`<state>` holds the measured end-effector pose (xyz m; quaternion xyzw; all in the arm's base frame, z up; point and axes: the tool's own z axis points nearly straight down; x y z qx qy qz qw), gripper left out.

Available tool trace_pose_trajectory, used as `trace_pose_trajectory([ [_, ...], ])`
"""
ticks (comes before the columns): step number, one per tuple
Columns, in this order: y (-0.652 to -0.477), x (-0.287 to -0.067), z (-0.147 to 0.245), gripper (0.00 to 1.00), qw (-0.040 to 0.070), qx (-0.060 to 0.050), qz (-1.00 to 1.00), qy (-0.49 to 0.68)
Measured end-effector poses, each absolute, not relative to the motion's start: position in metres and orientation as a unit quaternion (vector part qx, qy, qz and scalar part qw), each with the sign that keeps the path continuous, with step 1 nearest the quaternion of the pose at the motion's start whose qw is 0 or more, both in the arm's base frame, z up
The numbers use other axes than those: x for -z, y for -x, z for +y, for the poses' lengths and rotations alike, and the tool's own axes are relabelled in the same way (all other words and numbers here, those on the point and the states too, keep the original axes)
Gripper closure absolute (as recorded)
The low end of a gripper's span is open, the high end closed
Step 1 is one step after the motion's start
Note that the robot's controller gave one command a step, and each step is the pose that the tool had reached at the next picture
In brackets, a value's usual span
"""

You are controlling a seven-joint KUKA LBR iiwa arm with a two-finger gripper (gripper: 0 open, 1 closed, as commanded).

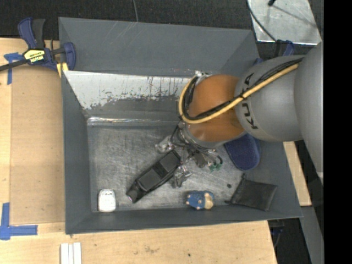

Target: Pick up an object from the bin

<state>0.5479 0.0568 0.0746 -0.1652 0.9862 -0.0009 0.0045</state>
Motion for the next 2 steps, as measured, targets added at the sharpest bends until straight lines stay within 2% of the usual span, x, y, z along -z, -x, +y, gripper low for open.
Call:
trace_pose_trajectory([
  [1,-0.592,-0.179,0.117,1.00,0.003,0.000,0.962,0.275],
  [2,-0.586,-0.224,0.116,1.00,0.001,0.000,0.964,0.267],
])
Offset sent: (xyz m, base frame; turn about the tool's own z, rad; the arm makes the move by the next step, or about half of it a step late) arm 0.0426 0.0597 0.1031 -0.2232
